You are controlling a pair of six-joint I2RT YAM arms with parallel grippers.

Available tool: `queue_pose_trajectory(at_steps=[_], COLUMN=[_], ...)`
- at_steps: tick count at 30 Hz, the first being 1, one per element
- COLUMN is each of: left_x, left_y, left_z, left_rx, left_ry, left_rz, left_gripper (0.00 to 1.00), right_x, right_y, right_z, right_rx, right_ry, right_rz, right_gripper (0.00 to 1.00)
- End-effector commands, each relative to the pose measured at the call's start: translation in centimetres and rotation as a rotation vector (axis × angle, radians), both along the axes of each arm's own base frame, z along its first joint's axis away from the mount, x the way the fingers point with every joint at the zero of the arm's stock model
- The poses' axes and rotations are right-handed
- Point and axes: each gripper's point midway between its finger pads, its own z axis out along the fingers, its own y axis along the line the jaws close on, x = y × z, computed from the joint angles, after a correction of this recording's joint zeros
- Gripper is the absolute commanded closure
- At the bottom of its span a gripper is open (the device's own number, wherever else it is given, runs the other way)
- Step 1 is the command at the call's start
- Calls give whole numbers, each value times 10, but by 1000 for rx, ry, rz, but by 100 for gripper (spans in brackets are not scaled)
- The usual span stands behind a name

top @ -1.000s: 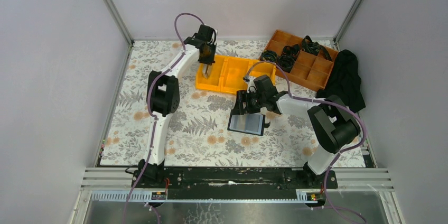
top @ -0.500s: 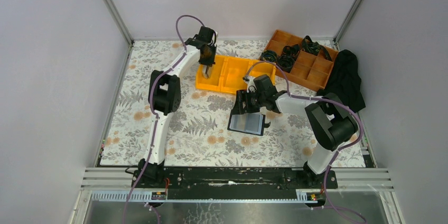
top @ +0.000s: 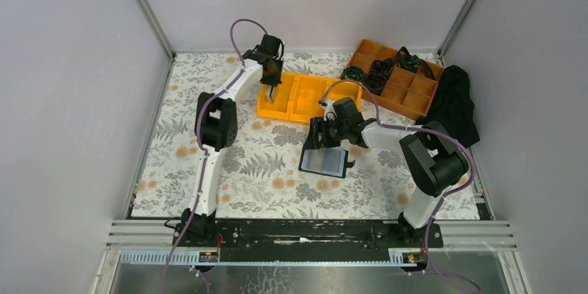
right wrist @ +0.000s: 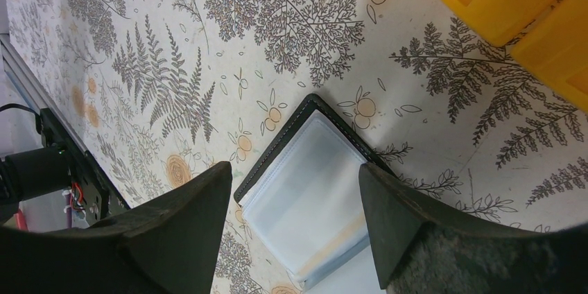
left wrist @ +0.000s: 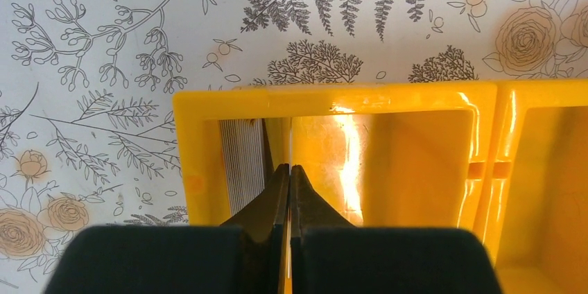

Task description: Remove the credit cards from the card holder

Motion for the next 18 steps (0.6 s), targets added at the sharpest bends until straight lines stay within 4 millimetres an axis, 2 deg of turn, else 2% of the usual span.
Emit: queue_pose_trajectory(at_steps=[1,10,18], left_x=[17,17,17], left_y=[9,10,13], left_z=[18,17,15], left_rx=[18,27,37], left_ry=[-77,-77,-76], left_rz=[20,20,25], left_gripper=[100,100,95], right_x=[7,7,7], right_y=[5,5,6], right_z=[6,4,3], right_rx=[29,31,40], right_ry=[-11,-2,4], right_rz=[8,5,6], right_gripper=[25,25,25])
